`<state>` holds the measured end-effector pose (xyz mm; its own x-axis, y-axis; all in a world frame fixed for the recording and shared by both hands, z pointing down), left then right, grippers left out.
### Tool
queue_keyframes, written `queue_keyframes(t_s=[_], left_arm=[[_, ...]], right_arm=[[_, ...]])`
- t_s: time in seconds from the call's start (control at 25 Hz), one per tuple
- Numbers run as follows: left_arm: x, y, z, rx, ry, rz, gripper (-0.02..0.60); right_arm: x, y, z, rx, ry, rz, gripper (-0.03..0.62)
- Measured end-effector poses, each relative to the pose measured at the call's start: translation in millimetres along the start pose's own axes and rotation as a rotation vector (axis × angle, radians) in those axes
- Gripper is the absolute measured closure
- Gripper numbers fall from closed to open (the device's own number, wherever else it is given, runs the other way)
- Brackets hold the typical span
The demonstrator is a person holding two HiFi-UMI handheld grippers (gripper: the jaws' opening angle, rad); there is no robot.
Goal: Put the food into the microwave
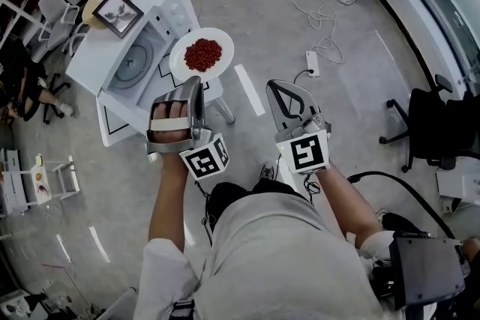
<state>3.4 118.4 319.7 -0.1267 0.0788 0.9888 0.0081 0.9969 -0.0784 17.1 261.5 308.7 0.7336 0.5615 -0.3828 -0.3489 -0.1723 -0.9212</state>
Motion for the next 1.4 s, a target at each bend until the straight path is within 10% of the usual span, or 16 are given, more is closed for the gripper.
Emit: queue_keyframes(t_s=[0.88,1.4], left_arm=[[-13,4,-105,-0.037,0.048,0.004,0.56],[-8,-80,-107,-0.334,0.039,0.068,0.557]], right_arm=[[68,-59,-122,0.029,0.171,0.027,0.583],[17,-83,-235,0.08,0.429,-0.006,0.583]])
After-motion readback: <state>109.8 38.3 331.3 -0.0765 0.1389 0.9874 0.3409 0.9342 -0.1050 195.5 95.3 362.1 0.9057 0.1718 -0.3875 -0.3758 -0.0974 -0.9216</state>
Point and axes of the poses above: the fingertips, and each gripper's own axes: z backward along the fingers, x to its right, y out of its top, the point moved 2 cm from there along z, backward along the fingers, and after that the axes turned 11 degrees about x, right-handed, at the moved point
